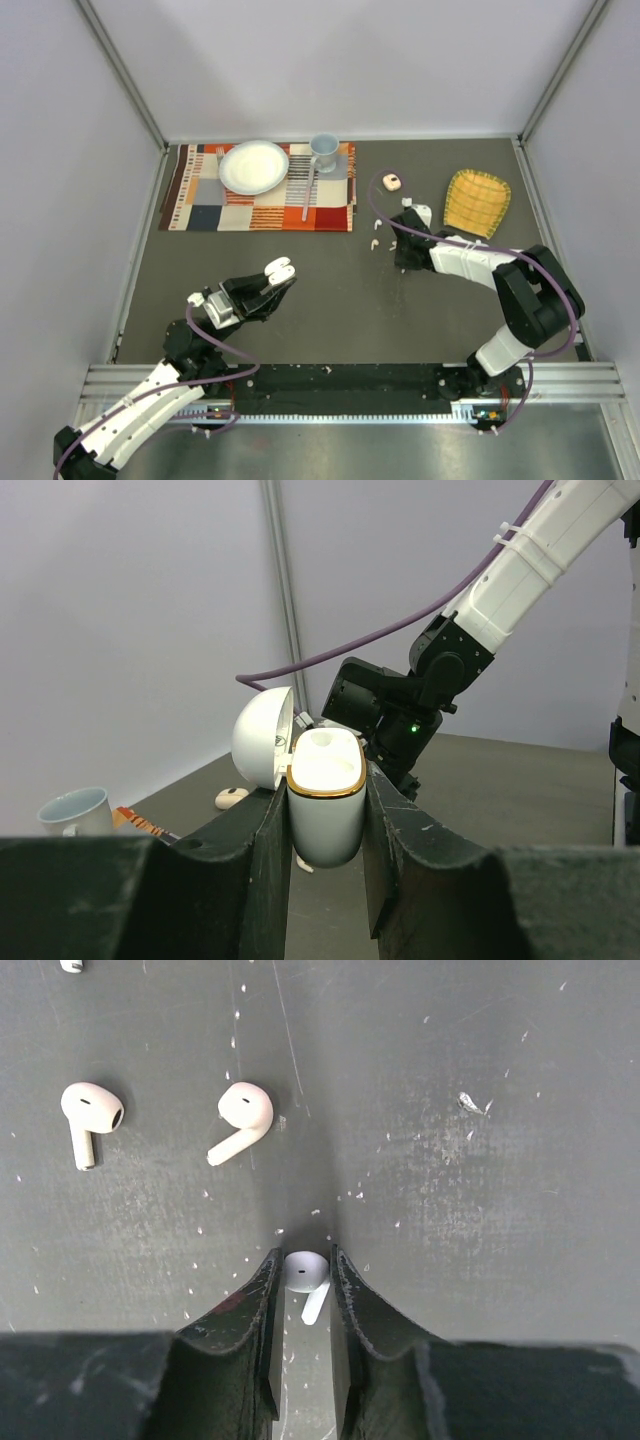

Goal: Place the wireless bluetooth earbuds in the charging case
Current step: Pick up the right earbud from the center of the board, then insert the right earbud into the right side groove of the charging case.

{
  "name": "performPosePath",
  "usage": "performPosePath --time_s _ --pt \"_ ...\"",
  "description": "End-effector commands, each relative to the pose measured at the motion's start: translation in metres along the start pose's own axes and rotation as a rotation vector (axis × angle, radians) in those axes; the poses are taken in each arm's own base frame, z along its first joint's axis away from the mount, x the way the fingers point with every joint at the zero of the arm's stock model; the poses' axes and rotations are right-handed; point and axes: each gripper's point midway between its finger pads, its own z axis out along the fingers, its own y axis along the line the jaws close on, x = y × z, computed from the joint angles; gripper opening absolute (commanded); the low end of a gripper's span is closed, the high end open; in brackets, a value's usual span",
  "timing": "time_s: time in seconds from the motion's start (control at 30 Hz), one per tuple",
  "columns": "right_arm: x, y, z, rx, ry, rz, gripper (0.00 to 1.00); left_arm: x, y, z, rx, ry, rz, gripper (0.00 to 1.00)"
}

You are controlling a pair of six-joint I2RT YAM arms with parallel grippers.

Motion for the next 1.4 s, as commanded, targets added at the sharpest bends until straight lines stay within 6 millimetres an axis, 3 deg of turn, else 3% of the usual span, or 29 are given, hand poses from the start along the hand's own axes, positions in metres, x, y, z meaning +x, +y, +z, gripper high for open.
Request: performPosePath --time_s 0.0,0.1,0.13,0.17,0.37,0.47,0.6,0.67,0.73,0.8,0.83,0.87,1.07,1.2,1.37 --pt "0.053 -0.028 0.002 0.081 0.189 -0.051 0.15 0.02 -0.001 -0.009 -0.005 0.026 0.005 0.0" --pt "0.051 -0.026 0.001 0.076 0.182 -0.049 0.14 0.019 -0.001 -0.008 -0.004 0.026 0.005 0.0" --pt "0.05 -0.026 0.0 0.072 0.182 -0.046 0.03 0.02 -0.001 -0.009 -0.005 0.026 0.005 0.0" --pt "0.05 -0.025 -0.001 0.067 0.181 -0.048 0.0 0.019 -0.001 -0.008 -0.007 0.024 0.005 0.0" --pt "0.029 -0.014 -0.017 0.007 0.103 -0.057 0.0 0.02 0.0 -0.008 -0.007 0.029 0.004 0.0" --pt "0.011 -0.006 -0.035 -0.007 0.005 -0.092 0.0 0.02 -0.001 -0.008 -0.005 0.027 0.004 0.0" --pt "-0.026 0.015 -0.075 -0.047 -0.213 -0.144 0.0 0.022 -0.001 -0.007 -0.002 0.032 0.004 0.0" --pt "-0.048 0.029 -0.106 -0.089 -0.376 -0.143 0.0 0.02 -0.001 -0.007 0.0 0.026 0.005 0.0" --pt "-0.052 0.041 -0.126 -0.153 -0.477 -0.152 0.0 0.021 -0.001 -0.006 0.0 0.029 0.004 0.0" --pt "-0.077 0.054 -0.166 -0.298 -0.635 -0.051 0.0 0.022 -0.001 -0.006 -0.001 0.03 0.002 0.0" --pt "-0.071 0.055 -0.167 -0.337 -0.654 -0.045 0.0 0.022 -0.001 -0.006 0.001 0.029 -0.001 0.0" --pt "-0.083 0.06 -0.198 -0.47 -0.77 0.024 0.0 0.023 0.0 -0.007 -0.005 0.03 -0.003 0.0" --pt "-0.097 0.079 -0.272 -0.76 -0.983 0.044 0.0 0.024 -0.001 -0.007 -0.005 0.026 -0.007 0.0" --pt "-0.097 0.088 -0.309 -0.898 -1.121 0.037 0.0 0.024 -0.002 -0.005 0.004 0.028 -0.012 0.0" --pt "-0.082 0.122 -0.341 -0.975 -1.197 -0.127 0.0 0.026 -0.003 -0.003 0.011 0.035 -0.018 0.0"
